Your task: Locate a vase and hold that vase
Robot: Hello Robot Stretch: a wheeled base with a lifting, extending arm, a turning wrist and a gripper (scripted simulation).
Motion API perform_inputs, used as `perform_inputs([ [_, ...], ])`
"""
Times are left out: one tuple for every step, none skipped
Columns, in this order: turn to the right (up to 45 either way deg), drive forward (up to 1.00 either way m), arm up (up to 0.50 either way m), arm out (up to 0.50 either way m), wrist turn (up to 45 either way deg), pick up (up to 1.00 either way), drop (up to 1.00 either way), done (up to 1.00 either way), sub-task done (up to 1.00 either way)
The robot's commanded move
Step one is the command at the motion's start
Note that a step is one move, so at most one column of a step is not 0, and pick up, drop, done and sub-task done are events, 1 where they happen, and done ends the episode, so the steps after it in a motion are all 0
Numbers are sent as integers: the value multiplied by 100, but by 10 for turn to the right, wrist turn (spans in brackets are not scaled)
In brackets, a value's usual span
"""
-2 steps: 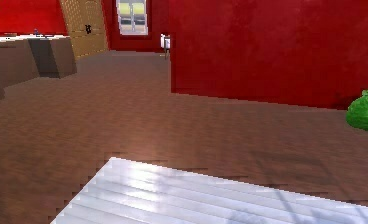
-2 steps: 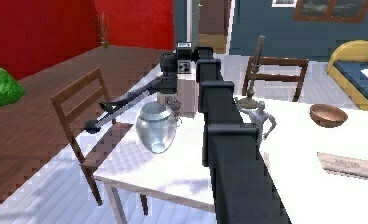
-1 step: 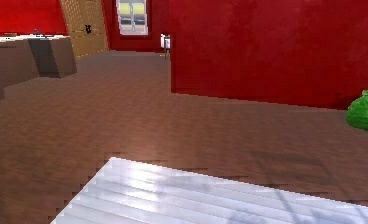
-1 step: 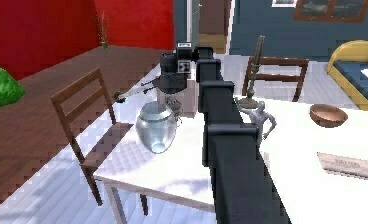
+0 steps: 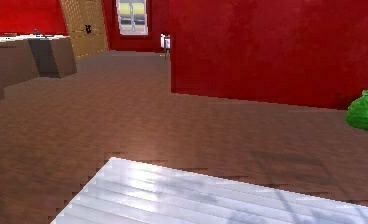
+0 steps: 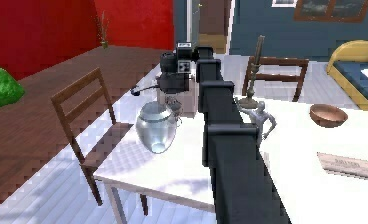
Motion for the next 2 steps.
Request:
perform_inputs([
  [0, 0, -28, 0, 0, 0, 0, 0, 0],
  [0, 0, 0, 0, 0, 100, 0, 0, 0],
])
